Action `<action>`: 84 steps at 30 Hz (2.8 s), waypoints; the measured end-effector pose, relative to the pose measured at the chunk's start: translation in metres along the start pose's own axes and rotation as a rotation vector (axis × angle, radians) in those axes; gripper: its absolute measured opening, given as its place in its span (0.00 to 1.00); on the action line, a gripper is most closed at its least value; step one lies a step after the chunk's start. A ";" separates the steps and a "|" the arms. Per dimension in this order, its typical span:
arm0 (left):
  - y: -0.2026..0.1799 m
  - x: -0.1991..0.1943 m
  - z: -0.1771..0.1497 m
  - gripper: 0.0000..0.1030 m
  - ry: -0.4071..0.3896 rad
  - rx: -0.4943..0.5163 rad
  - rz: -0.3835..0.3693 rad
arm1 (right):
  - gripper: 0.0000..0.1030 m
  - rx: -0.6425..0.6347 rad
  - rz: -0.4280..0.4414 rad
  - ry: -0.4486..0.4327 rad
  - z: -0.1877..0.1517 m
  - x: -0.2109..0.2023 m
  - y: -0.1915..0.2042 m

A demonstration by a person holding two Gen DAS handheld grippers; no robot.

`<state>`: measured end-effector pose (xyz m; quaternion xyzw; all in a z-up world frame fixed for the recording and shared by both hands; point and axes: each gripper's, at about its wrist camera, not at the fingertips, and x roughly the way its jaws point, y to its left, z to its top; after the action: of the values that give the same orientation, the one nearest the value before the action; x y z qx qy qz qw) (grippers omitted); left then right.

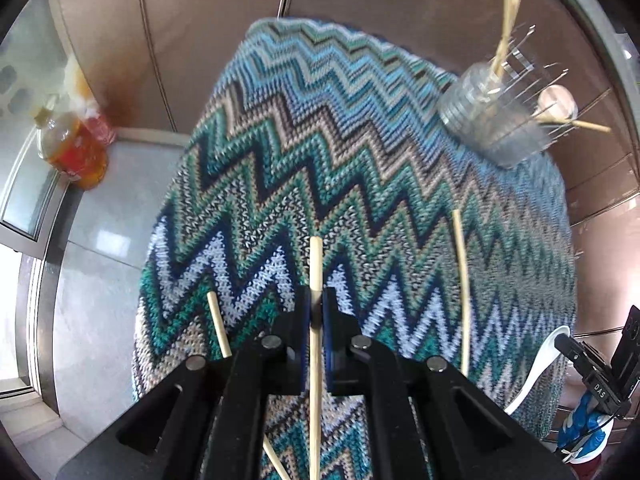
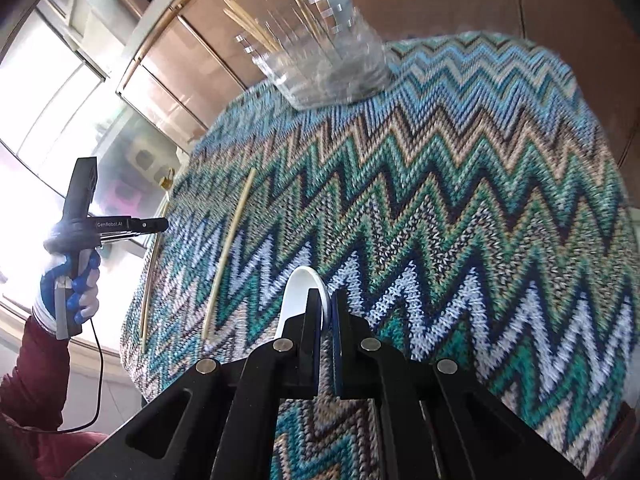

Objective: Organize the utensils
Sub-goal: 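Grasp a chopstick with the left gripper while the right grasps a white spoon, then drop the chopstick into the wire holder with the left gripper while the right drops the spoon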

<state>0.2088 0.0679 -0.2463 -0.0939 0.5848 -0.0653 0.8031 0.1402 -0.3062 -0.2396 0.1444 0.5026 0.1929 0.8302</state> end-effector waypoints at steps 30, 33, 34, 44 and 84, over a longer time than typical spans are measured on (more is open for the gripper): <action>-0.160 -0.175 0.133 0.05 -0.844 0.104 -0.228 | 0.05 -0.267 -0.274 -0.671 0.189 -0.095 0.100; -0.173 -0.156 0.151 0.05 -0.916 0.077 -0.216 | 0.05 -0.295 -0.315 -0.690 0.204 -0.077 0.096; -0.177 -0.148 0.156 0.05 -0.941 0.073 -0.201 | 0.05 -0.303 -0.326 -0.689 0.208 -0.070 0.094; -0.201 -0.083 0.180 0.05 -1.039 0.073 -0.172 | 0.05 -0.353 -0.381 -0.680 0.223 -0.023 0.073; -0.120 -0.256 0.023 0.30 -1.076 0.162 -0.012 | 0.19 -0.374 -0.326 -0.840 0.090 -0.183 0.148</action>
<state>0.1527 0.0080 0.0248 -0.0551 0.0839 -0.0575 0.9933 0.1177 -0.2648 0.0076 -0.0225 0.0969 0.0723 0.9924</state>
